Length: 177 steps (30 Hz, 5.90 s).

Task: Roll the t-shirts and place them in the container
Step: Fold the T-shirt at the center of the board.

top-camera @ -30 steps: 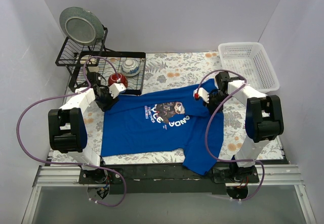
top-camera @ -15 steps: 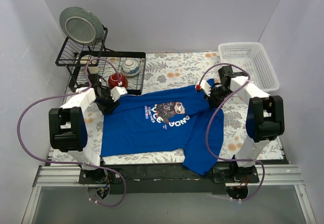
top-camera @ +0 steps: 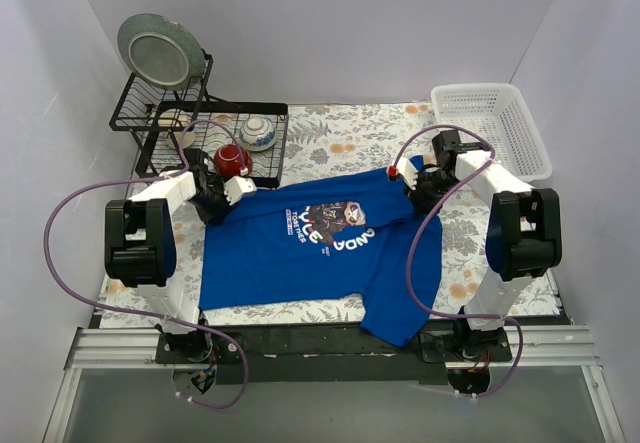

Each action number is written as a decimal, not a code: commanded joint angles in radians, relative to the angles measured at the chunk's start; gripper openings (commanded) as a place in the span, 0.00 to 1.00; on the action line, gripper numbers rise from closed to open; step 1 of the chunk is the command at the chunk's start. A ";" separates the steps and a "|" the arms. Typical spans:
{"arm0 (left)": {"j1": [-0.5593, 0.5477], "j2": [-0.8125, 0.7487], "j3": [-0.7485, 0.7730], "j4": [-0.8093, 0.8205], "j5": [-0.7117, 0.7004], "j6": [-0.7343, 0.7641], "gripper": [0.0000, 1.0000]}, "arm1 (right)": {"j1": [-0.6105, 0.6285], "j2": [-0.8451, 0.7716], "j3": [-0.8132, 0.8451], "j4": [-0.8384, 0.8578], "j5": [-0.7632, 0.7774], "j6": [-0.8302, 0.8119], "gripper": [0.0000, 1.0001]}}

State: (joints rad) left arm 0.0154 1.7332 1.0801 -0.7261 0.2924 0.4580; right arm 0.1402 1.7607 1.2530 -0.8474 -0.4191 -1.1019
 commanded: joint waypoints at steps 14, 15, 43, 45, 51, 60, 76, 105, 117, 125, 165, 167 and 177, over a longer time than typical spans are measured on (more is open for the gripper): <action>-0.002 -0.060 0.075 -0.048 -0.033 0.085 0.00 | -0.093 -0.061 0.095 -0.122 -0.043 0.005 0.01; 0.000 -0.060 0.083 -0.058 -0.035 0.102 0.00 | -0.093 -0.072 0.098 -0.137 -0.044 0.001 0.01; -0.002 -0.072 0.106 -0.223 -0.116 0.289 0.00 | -0.094 -0.251 0.010 -0.323 -0.106 0.039 0.01; 0.000 -0.080 0.087 -0.220 -0.125 0.288 0.00 | -0.093 -0.263 -0.016 -0.331 -0.106 0.040 0.01; -0.002 -0.087 0.049 -0.208 -0.133 0.268 0.01 | -0.077 -0.277 -0.056 -0.400 -0.145 0.040 0.01; -0.002 -0.084 0.104 -0.185 -0.065 0.148 0.32 | -0.091 -0.193 0.135 -0.452 -0.288 0.207 0.27; 0.000 -0.012 0.114 0.071 0.002 -0.231 0.39 | -0.129 0.220 0.513 -0.105 -0.043 0.436 0.34; 0.038 0.034 -0.013 0.225 -0.205 -0.482 0.36 | -0.060 0.488 0.628 0.033 0.221 0.476 0.28; 0.037 -0.012 -0.029 0.214 -0.176 -0.513 0.37 | -0.005 0.373 0.504 0.041 0.232 0.406 0.31; 0.037 -0.020 -0.046 0.241 -0.193 -0.522 0.38 | 0.012 0.424 0.483 0.063 0.339 0.335 0.26; -0.276 -0.359 -0.089 -0.096 0.163 -0.434 0.56 | 0.055 -0.064 0.053 -0.023 0.060 0.134 0.41; -0.279 -0.368 -0.140 -0.093 0.119 -0.407 0.56 | 0.055 -0.095 -0.038 -0.007 0.106 0.085 0.41; -0.266 -0.471 -0.403 -0.023 -0.142 -0.225 0.53 | 0.049 -0.083 -0.167 0.085 0.282 0.010 0.40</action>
State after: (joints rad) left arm -0.2630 1.3193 0.7429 -0.7826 0.2638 0.1394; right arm 0.1925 1.6768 1.1027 -0.8116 -0.2100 -1.0260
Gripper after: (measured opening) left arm 0.537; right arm 0.405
